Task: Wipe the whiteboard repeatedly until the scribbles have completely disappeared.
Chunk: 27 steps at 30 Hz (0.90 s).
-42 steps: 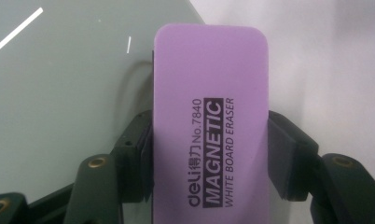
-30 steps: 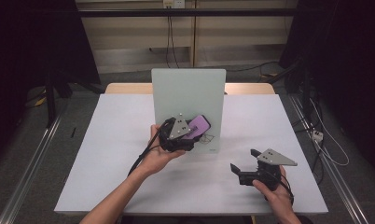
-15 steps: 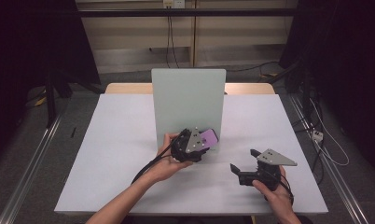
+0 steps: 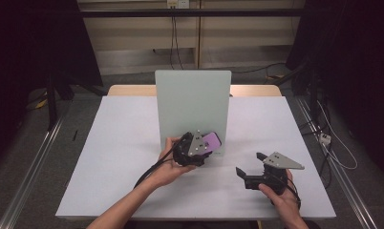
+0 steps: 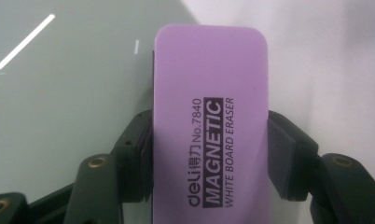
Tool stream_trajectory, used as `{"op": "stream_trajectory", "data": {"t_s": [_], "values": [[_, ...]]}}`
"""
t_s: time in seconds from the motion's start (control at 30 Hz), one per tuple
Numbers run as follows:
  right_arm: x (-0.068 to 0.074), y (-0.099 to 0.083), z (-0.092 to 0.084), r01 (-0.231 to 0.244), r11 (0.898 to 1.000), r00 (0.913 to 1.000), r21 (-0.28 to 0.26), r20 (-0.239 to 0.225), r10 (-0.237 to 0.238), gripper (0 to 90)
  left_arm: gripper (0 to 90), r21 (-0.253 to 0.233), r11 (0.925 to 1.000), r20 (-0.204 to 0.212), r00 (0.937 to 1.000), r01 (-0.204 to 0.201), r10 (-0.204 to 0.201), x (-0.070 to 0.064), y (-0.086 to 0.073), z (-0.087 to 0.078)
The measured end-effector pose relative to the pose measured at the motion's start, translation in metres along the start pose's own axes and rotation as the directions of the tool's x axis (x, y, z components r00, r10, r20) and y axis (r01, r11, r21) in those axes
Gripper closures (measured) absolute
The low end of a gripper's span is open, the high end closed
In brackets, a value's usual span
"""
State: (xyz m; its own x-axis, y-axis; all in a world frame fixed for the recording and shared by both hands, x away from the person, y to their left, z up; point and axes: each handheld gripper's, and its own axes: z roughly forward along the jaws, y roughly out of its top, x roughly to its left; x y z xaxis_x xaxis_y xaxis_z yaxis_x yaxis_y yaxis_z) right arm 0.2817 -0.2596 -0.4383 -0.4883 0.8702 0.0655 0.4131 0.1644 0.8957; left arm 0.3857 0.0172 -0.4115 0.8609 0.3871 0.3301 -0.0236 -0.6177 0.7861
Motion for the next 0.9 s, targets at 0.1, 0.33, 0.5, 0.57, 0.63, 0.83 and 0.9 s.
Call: {"op": "stream_trajectory", "data": {"t_s": [0.1,0.33,0.5,0.57,0.63,0.83,0.9], "values": [[0.001,0.000,0.000,0.003,1.000,1.0000,0.002,0.000,-0.003,5.4,41.1,-0.018,0.9995,-0.051,0.9984,0.024,-0.025,0.008,0.002,-0.010],[0.001,0.000,0.001,0.002,1.000,1.0000,0.001,-0.001,-0.002,5.4,41.1,0.061,0.9971,-0.104,0.9932,-0.046,0.052,0.000,0.004,-0.009],[0.001,0.000,0.000,0.003,1.000,1.0000,0.001,0.001,-0.003,5.5,41.0,0.073,0.9956,-0.085,0.9943,-0.058,0.065,-0.006,0.002,-0.003],[0.001,0.000,0.000,0.003,1.000,1.0000,0.002,0.002,-0.003,5.5,41.1,0.079,0.9949,-0.068,0.9953,-0.063,0.068,-0.009,0.001,0.000],[0.001,0.000,0.000,0.003,1.000,1.0000,0.003,0.002,-0.003,5.5,41.1,0.085,0.9936,-0.053,0.9955,-0.075,0.079,-0.014,0.000,0.004],[0.001,0.000,0.000,0.003,1.000,1.0000,0.001,0.000,-0.003,5.5,41.0,0.098,0.9912,-0.018,0.9957,-0.089,0.091,-0.025,0.002,0.016],[0.001,0.000,0.000,-0.001,1.000,1.0000,-0.003,0.002,0.001,5.5,41.1,0.088,0.9924,-0.011,0.9961,-0.086,0.088,-0.026,0.004,0.019]]}}
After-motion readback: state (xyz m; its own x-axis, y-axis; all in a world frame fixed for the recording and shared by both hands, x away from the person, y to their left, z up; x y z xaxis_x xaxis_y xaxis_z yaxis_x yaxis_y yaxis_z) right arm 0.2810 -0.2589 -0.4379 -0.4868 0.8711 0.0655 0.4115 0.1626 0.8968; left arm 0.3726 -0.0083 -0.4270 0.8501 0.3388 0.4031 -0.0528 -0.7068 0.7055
